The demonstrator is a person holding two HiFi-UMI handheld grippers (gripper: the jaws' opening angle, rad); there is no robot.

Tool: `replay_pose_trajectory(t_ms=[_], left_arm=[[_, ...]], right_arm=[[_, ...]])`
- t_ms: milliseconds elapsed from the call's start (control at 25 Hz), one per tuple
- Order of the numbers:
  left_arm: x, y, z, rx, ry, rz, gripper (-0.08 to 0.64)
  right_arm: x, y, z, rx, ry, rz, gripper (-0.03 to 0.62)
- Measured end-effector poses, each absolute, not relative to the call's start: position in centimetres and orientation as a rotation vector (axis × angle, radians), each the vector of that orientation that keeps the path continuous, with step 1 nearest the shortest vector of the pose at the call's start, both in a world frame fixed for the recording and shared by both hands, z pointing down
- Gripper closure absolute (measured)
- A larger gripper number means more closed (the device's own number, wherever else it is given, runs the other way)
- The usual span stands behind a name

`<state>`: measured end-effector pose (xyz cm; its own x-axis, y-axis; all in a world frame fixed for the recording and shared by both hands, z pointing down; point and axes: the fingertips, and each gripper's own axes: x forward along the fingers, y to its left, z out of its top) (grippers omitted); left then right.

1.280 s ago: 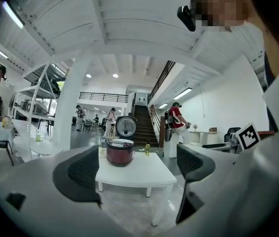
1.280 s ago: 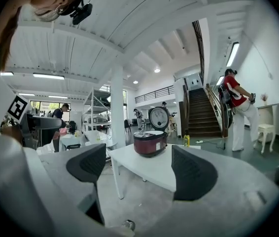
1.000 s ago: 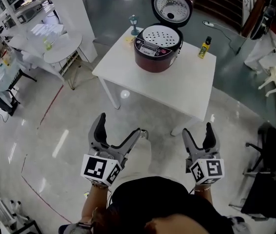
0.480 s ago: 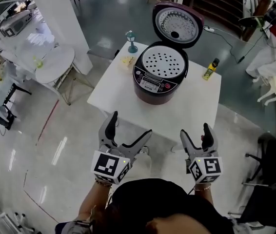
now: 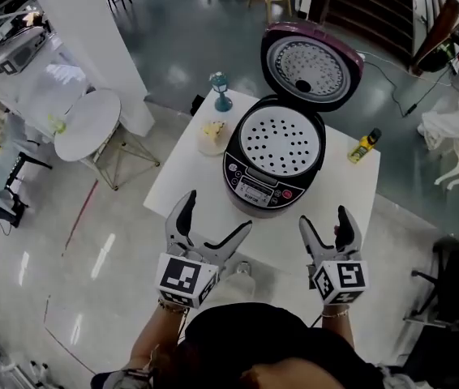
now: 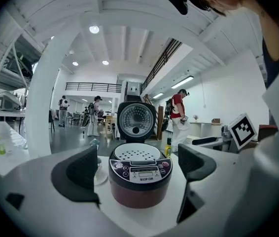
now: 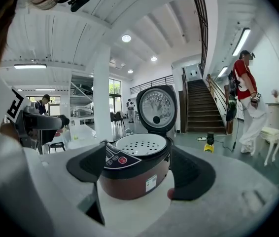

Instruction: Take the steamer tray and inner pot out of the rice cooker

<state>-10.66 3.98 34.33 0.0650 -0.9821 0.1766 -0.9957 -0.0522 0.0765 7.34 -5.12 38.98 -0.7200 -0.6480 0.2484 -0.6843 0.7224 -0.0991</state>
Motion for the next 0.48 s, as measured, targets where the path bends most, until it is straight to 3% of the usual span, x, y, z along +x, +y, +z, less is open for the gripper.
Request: replay_pose_trajectory(t_ms=[240, 480], left_arm=[[-14.0, 0.1, 34.3, 2.063, -1.969, -0.011, 0.075], [-15.3, -3.7, 36.0, 2.124, -1.910, 0.184, 0.075]], right_arm=[[6.3, -10.1, 40.5, 1.158, -2.631, 0.298, 0.193], [6.0, -13.2, 39.8, 1.184, -2.509, 0.193, 0.193]])
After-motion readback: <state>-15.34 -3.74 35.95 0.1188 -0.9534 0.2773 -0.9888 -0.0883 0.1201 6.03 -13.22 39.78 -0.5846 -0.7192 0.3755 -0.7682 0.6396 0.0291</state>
